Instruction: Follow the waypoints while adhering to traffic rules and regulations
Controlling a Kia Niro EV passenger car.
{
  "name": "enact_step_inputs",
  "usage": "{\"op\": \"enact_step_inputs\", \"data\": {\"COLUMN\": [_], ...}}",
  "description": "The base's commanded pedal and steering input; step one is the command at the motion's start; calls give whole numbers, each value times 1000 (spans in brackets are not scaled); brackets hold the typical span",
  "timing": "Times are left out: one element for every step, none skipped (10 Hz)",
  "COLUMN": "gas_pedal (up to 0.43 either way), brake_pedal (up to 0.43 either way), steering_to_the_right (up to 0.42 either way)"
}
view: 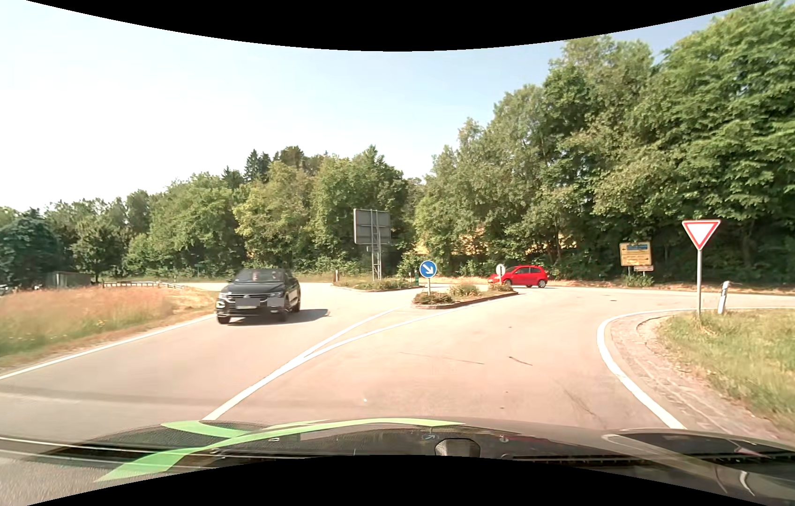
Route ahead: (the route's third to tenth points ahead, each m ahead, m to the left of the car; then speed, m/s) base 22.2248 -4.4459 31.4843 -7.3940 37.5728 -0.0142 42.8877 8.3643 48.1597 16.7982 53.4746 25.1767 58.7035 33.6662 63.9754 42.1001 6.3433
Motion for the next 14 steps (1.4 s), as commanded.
{"op": "enact_step_inputs", "data": {"gas_pedal": [0,0,0,0,0,0,0,0,0,0,0,0,0,0], "brake_pedal": [0,0,0,0,0,0,0,0,0,0,0,0,0,0], "steering_to_the_right": [117,119,122,125,131,141,151,159,163,165,166,167,169,169]}}
